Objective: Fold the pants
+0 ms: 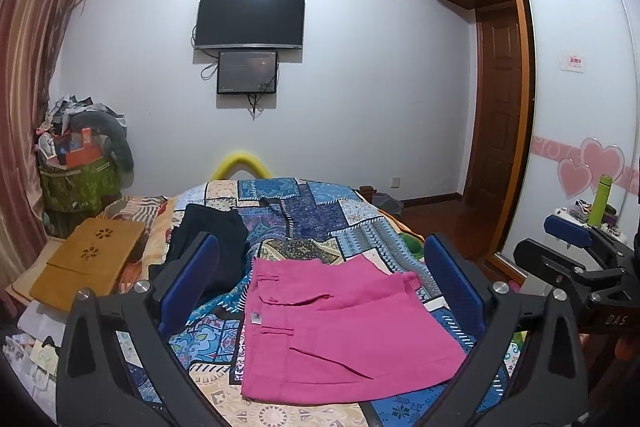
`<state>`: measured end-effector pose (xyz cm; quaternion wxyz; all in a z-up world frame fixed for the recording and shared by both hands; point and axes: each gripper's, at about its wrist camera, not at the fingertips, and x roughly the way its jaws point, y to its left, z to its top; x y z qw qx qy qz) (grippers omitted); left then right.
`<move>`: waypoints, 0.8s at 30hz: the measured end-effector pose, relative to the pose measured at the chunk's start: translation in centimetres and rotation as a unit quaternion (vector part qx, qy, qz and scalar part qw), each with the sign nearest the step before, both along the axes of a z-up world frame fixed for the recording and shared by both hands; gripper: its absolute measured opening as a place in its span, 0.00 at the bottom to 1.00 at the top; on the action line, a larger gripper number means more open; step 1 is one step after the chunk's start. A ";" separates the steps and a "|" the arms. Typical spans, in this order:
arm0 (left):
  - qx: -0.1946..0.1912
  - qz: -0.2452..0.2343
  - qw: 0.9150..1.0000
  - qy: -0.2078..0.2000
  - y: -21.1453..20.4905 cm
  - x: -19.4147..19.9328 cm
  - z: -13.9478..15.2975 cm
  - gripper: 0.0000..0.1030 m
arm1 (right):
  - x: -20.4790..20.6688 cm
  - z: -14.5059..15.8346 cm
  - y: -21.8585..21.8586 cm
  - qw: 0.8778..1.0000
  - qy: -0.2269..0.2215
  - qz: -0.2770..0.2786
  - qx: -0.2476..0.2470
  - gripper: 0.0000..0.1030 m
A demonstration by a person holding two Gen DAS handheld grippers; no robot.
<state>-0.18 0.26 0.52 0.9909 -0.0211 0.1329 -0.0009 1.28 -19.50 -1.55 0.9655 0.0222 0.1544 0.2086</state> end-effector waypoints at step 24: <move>0.007 0.004 1.000 0.000 0.0 0.0 -0.3 1.00 | -0.1 0.0 0.1 1.000 -0.002 0.000 -0.001 1.00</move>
